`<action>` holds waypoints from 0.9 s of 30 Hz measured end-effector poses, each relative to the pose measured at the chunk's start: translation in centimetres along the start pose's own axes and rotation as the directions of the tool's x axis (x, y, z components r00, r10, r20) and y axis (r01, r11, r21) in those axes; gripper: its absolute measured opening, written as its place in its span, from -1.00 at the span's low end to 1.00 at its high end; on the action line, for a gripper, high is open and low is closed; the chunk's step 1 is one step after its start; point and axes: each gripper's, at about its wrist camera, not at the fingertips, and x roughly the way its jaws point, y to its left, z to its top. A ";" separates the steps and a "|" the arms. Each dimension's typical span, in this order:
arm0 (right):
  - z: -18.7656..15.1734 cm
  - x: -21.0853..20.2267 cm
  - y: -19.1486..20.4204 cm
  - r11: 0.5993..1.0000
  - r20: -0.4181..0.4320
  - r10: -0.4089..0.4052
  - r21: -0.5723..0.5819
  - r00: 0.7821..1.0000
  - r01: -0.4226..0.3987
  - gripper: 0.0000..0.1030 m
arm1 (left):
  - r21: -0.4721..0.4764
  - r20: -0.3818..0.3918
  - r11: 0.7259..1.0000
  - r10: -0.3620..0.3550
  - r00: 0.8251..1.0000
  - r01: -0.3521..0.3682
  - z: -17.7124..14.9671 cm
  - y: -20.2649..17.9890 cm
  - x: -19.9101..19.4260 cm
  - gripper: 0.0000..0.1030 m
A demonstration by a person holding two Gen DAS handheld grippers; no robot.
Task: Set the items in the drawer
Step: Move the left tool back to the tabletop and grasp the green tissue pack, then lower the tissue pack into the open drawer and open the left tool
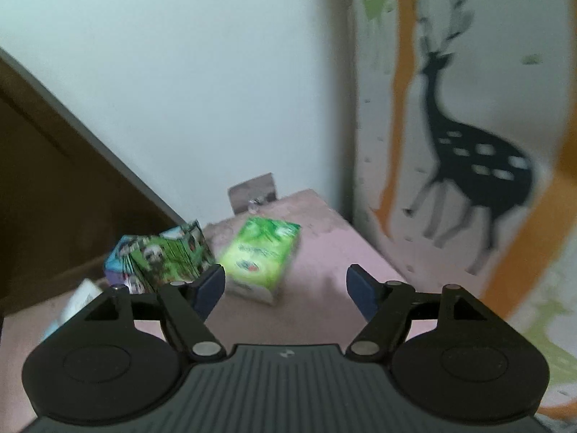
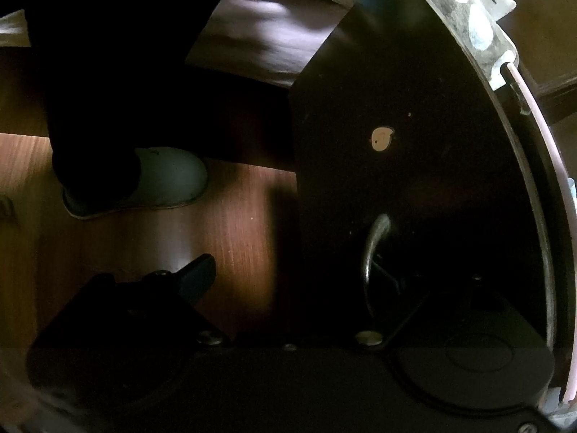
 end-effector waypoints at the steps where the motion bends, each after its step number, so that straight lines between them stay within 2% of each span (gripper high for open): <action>1: -0.1 0.0 0.0 1.000 0.002 0.000 -0.002 1.000 0.000 0.74 | 0.013 -0.003 1.000 0.002 1.000 -0.002 0.2 0.1 0.7 0.43; 7: -0.2 0.0 0.0 1.000 0.008 -0.002 -0.006 1.000 0.002 0.73 | 0.069 -0.042 0.997 0.022 0.999 -0.019 0.9 0.7 4.9 0.43; 12: -0.2 -0.1 0.1 1.000 0.013 -0.004 -0.009 1.000 0.004 0.73 | 0.101 -0.075 0.995 0.014 0.997 -0.007 0.6 0.7 6.6 0.43; 13: -0.3 -0.1 0.1 1.000 0.014 -0.005 -0.010 1.000 0.005 0.73 | 0.104 -0.076 0.995 0.012 0.997 -0.004 0.6 0.7 6.6 0.29; 15: -0.3 -0.1 0.1 1.000 0.016 -0.005 -0.012 1.000 0.006 0.73 | 0.106 -0.078 0.994 0.017 0.997 -0.009 0.6 0.8 6.4 0.05; 19: -0.2 -0.1 0.1 1.000 0.014 -0.004 -0.012 1.000 0.004 0.73 | 0.135 -0.079 0.991 0.010 0.997 0.001 0.2 0.0 5.2 -0.10; 24: -0.1 -0.2 0.0 1.000 0.011 -0.005 -0.012 1.000 0.005 0.70 | 0.113 -0.060 0.994 0.023 0.998 -0.016 -0.6 -0.8 1.9 -0.18; 27: -0.1 -0.3 -0.1 1.000 0.014 -0.009 -0.001 1.000 0.009 0.61 | 0.092 -0.047 0.996 0.006 0.999 -0.002 -1.6 -1.2 -1.4 -0.19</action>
